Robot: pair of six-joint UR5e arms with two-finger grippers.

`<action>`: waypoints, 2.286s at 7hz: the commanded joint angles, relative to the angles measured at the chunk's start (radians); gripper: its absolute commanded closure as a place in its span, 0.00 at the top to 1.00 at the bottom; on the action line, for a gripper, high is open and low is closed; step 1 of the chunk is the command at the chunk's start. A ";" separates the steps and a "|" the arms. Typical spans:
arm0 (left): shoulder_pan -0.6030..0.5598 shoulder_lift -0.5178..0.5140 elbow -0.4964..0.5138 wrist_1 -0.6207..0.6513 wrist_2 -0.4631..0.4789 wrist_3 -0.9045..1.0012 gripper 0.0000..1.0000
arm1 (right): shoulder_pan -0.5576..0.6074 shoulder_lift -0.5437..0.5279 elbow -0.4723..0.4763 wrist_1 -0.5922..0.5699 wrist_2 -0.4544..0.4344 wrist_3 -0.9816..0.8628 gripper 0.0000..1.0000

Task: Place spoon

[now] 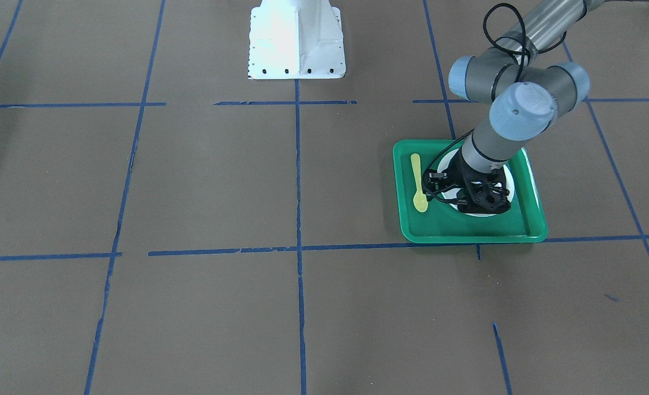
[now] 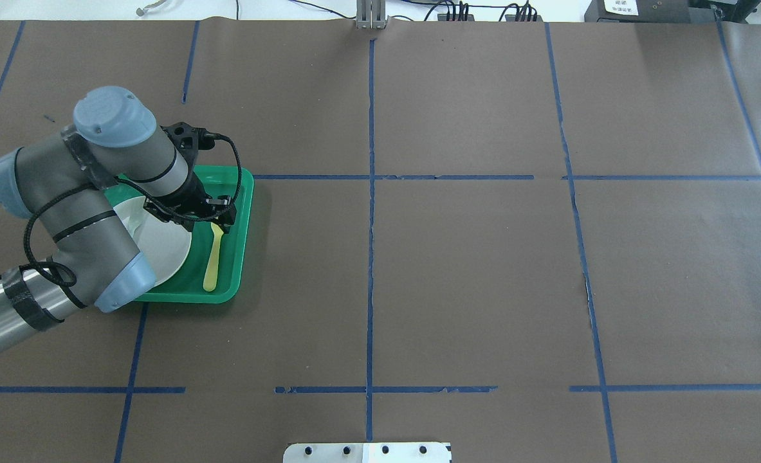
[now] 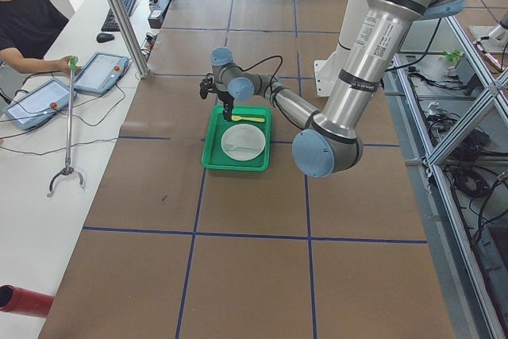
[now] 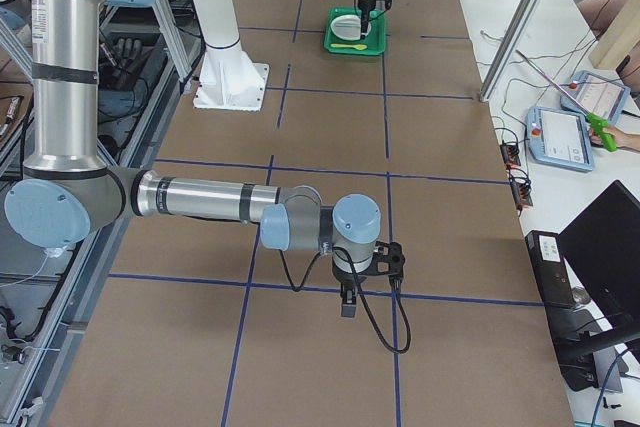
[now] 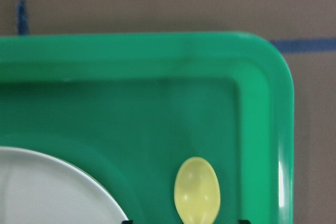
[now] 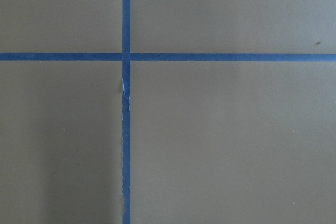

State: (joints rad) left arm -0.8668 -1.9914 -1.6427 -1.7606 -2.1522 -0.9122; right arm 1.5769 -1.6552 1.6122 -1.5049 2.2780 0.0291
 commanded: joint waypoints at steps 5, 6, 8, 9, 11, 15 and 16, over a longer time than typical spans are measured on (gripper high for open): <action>-0.651 0.351 -0.024 0.141 -0.123 0.920 0.73 | 0.000 0.000 0.000 0.000 0.000 0.000 1.00; -0.735 0.352 0.066 0.138 -0.124 1.014 0.73 | 0.000 0.000 0.000 0.000 -0.002 0.000 1.00; -0.808 0.333 0.127 0.227 -0.126 1.076 0.75 | 0.000 0.000 0.000 0.000 0.000 0.000 1.00; -0.808 0.332 0.091 0.268 -0.126 1.082 1.00 | 0.000 0.000 0.000 0.000 0.000 0.000 1.00; -0.804 0.416 0.052 0.253 -0.126 1.078 1.00 | 0.000 0.000 0.000 0.000 0.000 0.000 1.00; -0.804 0.404 0.046 0.190 -0.129 1.087 1.00 | 0.000 0.000 0.000 0.000 0.000 0.000 1.00; -0.804 0.404 0.041 0.190 -0.130 1.087 1.00 | 0.000 0.000 0.000 0.000 0.000 0.000 1.00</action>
State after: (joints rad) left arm -1.6705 -1.5848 -1.5953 -1.5691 -2.2811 0.1729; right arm 1.5769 -1.6552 1.6120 -1.5048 2.2779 0.0292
